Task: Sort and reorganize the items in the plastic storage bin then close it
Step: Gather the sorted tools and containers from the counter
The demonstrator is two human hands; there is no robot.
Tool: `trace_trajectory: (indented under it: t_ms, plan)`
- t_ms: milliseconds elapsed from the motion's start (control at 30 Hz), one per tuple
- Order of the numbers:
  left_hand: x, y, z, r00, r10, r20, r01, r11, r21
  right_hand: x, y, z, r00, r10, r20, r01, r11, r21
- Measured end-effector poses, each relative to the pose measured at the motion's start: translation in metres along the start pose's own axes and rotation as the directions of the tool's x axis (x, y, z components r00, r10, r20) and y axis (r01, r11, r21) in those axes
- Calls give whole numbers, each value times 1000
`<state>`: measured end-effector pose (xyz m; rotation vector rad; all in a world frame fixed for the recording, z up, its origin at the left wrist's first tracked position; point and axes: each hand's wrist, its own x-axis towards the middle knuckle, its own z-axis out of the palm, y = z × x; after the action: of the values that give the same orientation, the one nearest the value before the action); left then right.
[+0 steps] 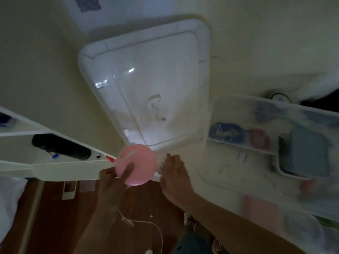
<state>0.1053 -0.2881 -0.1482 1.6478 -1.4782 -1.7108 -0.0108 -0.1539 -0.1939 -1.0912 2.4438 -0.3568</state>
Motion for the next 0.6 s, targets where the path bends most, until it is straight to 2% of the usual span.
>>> trace_trajectory:
  t_ms: [100, 200, 300, 400, 500, 600]
  plan:
    - [-20, 47, -9, 999, 52, -1, -52, 989, -139, -26, -23, -49, 996, -18, -83, 38, 970, 238]
    - [-39, 98, 3, 987, 138, 88, -132, 989, -73, -52, -18, -115, 981, -12, -195, 77, 941, 329]
    - [-64, 140, 40, 935, 237, 264, -248, 969, 5, -78, 17, -174, 964, 75, -257, 27, 927, 375]
    - [-88, 160, 94, 838, 217, 501, -290, 954, 72, -99, 76, -211, 934, 191, -303, -65, 923, 380]
    - [-98, 152, 151, 744, 156, 650, -406, 878, 255, -117, 143, -220, 887, 397, -235, -265, 855, 445]
    - [-100, 129, 201, 687, 59, 724, -536, 713, 451, -129, 197, -213, 839, 540, -67, -434, 738, 517]
